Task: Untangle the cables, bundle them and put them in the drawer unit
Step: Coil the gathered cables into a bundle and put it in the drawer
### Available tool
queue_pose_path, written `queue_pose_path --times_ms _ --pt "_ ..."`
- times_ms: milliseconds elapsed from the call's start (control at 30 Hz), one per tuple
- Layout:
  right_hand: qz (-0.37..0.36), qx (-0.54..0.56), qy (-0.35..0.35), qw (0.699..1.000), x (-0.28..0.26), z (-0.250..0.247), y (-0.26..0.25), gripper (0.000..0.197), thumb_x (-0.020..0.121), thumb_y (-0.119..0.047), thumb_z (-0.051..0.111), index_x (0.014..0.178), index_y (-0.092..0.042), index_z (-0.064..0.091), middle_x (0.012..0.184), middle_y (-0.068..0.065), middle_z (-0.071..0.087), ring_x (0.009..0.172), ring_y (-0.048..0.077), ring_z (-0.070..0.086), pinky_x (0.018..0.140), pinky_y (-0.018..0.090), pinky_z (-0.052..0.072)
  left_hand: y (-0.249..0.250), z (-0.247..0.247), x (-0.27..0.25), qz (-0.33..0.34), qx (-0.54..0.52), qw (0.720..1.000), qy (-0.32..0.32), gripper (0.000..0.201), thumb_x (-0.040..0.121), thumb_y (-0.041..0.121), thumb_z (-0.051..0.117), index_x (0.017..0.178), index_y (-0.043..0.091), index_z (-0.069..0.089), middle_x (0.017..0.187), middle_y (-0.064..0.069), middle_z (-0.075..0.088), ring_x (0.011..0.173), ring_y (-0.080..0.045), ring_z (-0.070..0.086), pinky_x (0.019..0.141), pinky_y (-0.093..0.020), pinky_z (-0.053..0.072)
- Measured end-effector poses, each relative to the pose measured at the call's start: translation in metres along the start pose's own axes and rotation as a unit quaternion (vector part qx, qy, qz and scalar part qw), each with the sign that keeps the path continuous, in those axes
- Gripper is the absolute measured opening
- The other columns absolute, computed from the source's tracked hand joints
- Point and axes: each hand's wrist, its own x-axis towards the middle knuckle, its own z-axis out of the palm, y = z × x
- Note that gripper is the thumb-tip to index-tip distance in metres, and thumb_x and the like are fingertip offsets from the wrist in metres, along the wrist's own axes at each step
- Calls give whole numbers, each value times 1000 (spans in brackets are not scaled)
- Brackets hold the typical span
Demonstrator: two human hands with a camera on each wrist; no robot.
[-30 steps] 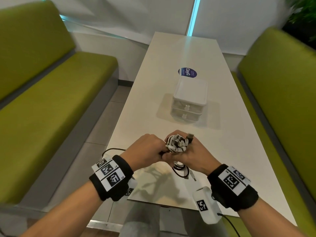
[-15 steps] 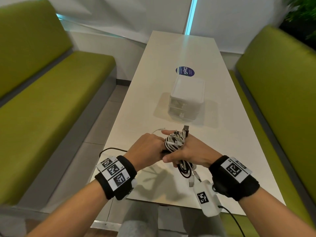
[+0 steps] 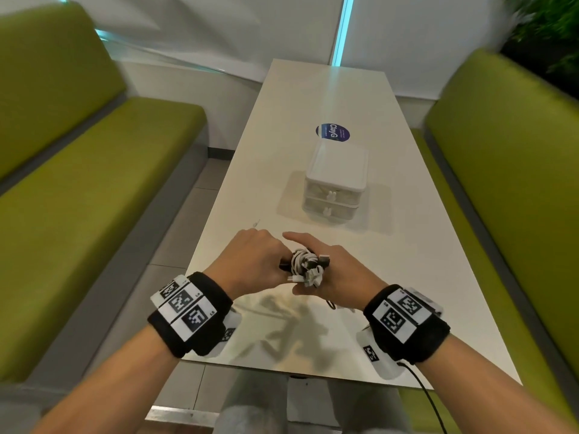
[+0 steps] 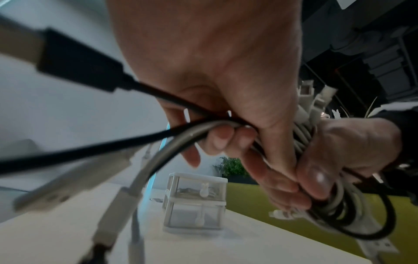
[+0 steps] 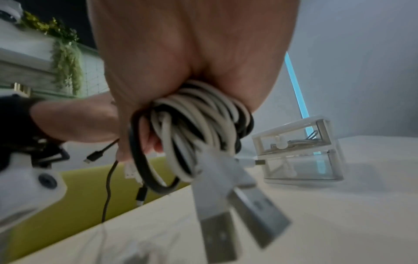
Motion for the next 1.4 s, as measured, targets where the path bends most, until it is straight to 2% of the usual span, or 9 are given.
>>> queue_pose_path --times_ms 167,367,500,567,633,767,933,1167,1400 --pt "-8 -182 24 983 -7 2 5 97 79 -6 62 149 -48 10 97 -5 65 82 22 58 75 40 51 2 -2 -3 5 -83 996 -45 18 83 30 61 65 27 58 46 4 41 49 -17 41 53 -29 28" --pt "4 -260 145 955 -5 1 15 30 79 -20 62 107 -25 52 89 -2 67 79 31 59 60 34 41 -2 9 -4 -32 -112 992 -45 33 96 50 49 93 25 70 59 8 54 60 -15 48 57 -34 36" --pt "-7 -149 230 962 -9 -5 17 21 79 -23 61 83 -34 44 67 -6 62 59 24 57 52 38 48 -6 19 -11 -104 -134 985 -16 48 97 58 33 80 21 58 58 5 51 61 -19 52 62 -36 39" --pt "17 -18 253 967 -5 -5 16 32 83 -13 68 79 -34 45 68 -13 58 60 10 56 54 25 47 -2 26 -13 -107 -176 979 -5 47 98 55 29 83 19 55 61 6 50 63 -19 50 63 -38 39" --pt "37 156 269 950 -3 -5 11 27 82 5 68 79 -19 53 69 -7 56 58 4 52 57 15 42 2 33 -16 -108 -245 964 6 46 96 55 26 90 19 55 62 7 48 62 -16 47 62 -38 38" --pt "54 274 316 907 -3 -5 8 17 79 9 68 79 2 52 59 8 51 49 17 46 48 22 41 10 42 -12 -121 -268 955 43 36 102 43 32 94 16 53 73 1 58 69 -23 54 69 -39 45" --pt "78 310 383 867 -1 1 15 17 80 1 71 86 1 56 64 13 55 52 19 52 51 28 44 22 47 -2 -161 -274 942 103 37 102 45 32 83 19 51 64 6 54 63 -22 56 66 -39 46" --pt "53 261 332 905 -8 4 19 51 66 -41 87 99 -14 59 77 1 63 72 21 61 72 38 52 47 51 0 -141 -331 925 124 40 103 46 26 83 18 49 60 3 53 59 -24 56 61 -41 46" --pt "45 256 300 918 -17 10 12 43 70 -8 85 102 -13 57 86 -3 68 81 10 67 70 20 53 65 53 0 -116 -232 966 13 17 101 16 35 86 20 41 82 -8 62 82 -34 60 64 -36 36"
